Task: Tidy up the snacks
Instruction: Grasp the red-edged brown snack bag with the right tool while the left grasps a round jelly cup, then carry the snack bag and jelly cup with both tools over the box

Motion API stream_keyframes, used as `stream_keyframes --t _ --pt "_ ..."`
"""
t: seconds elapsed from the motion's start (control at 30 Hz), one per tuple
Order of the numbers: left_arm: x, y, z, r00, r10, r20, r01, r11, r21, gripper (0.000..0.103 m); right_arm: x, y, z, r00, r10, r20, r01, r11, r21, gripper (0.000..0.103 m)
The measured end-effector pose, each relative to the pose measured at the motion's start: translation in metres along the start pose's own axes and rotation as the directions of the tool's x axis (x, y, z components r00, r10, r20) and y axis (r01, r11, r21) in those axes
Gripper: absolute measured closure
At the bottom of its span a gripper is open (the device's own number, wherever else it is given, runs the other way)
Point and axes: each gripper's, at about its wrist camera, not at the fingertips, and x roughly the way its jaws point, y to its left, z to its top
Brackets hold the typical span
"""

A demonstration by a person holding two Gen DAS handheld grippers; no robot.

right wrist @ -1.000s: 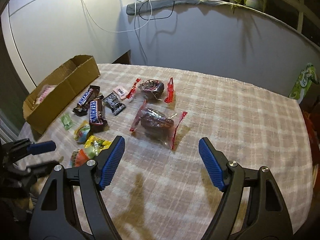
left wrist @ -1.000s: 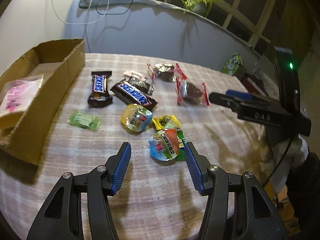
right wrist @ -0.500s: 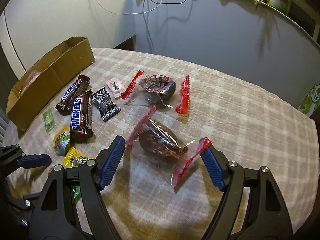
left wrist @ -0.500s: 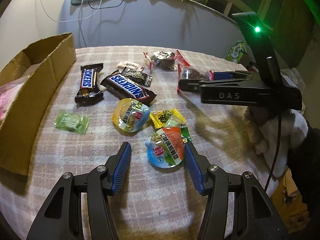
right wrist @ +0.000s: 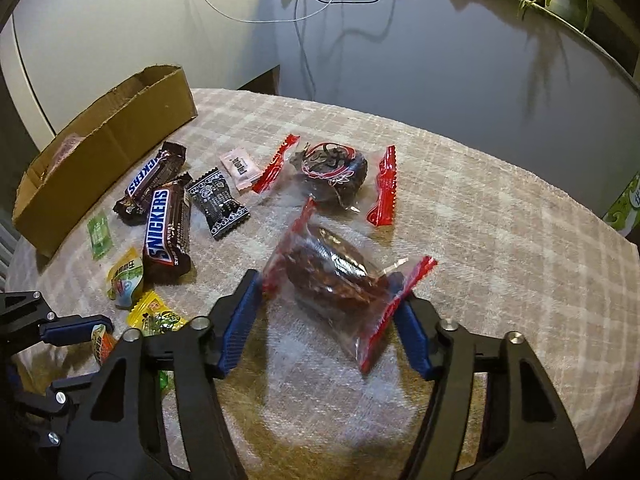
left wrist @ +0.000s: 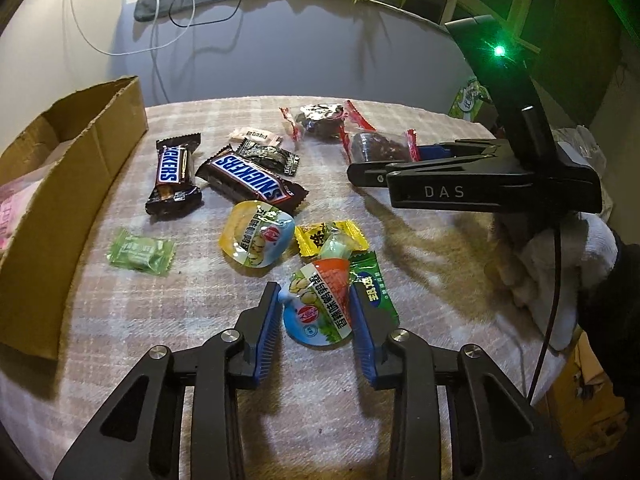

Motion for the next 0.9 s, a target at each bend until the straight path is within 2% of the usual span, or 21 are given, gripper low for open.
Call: stream_keyframes --t 0.17,0.37,0.9 --pt "-0.003 -0.001 -0.003 1.000 0.003 0.005 -0.003 1.000 -0.001 0.071 -0.003 0.000 -0.002 1.000 0.013 0.009 -0.013 1.000 0.002 0.051" --pt "-0.008 0.006 -0.006 1.000 -0.001 0.014 0.001 1.000 -0.026 0.071 -0.006 0.000 -0.003 1.000 0.015 0.025 -0.016 1.000 0.010 0.056" --pt "-0.039 0.024 0.001 0.996 0.017 0.089 -0.009 0.996 -0.084 0.071 -0.046 0.002 -0.003 0.991 0.035 0.129 -0.042 0.998 0.054 0.058"
